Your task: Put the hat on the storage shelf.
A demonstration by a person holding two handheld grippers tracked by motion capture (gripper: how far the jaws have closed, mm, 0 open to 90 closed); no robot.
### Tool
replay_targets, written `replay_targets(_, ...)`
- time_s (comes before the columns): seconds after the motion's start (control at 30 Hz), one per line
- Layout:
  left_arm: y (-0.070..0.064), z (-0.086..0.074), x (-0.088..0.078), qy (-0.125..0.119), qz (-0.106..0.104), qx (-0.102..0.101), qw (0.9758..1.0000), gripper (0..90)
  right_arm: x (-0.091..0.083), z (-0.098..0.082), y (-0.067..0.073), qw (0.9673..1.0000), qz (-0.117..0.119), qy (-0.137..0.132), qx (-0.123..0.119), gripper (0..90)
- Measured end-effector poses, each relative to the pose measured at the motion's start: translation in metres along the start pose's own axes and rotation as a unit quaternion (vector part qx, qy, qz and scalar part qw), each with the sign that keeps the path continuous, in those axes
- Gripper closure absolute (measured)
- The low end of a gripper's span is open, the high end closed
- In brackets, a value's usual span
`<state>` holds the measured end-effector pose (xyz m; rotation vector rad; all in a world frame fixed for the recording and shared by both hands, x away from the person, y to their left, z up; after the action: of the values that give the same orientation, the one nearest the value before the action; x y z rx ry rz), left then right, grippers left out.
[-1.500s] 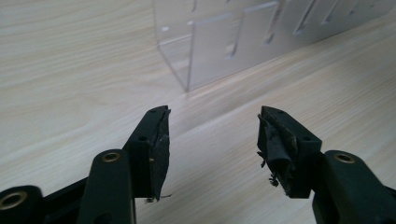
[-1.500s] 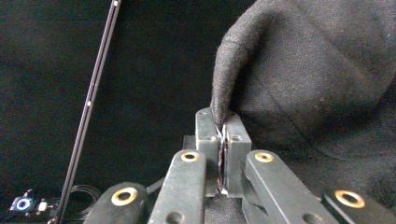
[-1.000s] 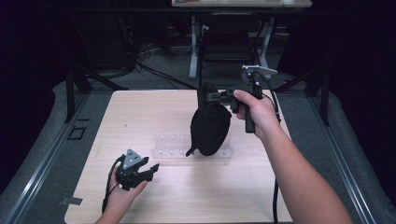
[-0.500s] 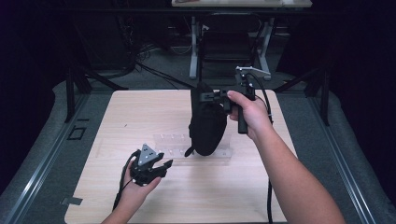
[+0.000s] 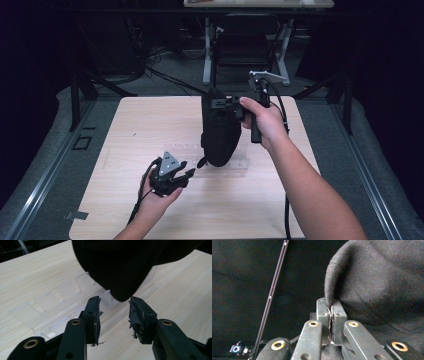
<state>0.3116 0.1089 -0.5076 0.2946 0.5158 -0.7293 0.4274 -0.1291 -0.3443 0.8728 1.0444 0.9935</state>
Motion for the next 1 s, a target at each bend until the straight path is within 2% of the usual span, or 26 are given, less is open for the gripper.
replay_targets(0.2,-0.006,0.007,0.000,-0.009,-0.009,0.007,0.9999,67.2,0.002,0.000,0.001,1.0000,0.000,-0.001,-0.001,87.7)
replay_targets(0.47,-0.012,0.013,0.008,-0.010,-0.008,0.018,0.9998,74.5,0.003,0.000,0.001,1.0000,-0.001,-0.003,0.000,87.6)
replay_targets(0.6,-0.016,0.015,0.012,-0.010,0.010,0.034,0.9993,80.8,0.003,0.000,0.001,1.0000,-0.001,-0.003,0.000,87.5)
replay_targets(0.77,-0.017,0.015,0.012,-0.006,0.011,0.041,0.9991,82.8,0.004,-0.001,0.002,1.0000,-0.002,0.001,-0.002,86.8)
replay_targets(1.0,-0.016,0.013,0.012,-0.007,0.015,0.050,0.9986,83.7,0.001,-0.004,0.010,0.9998,0.009,0.003,-0.019,76.7)
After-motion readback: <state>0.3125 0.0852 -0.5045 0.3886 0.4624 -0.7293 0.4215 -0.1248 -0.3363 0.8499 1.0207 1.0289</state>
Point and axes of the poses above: each handheld gripper's, and its own axes: x roughly forward along the jaws, z roughly out of its top, y roughly to its left, the point moved 2 cm from there along x, roughly forward along the jaws, and after that the axes turned 4 degrees about x, right-handed, at the moved point
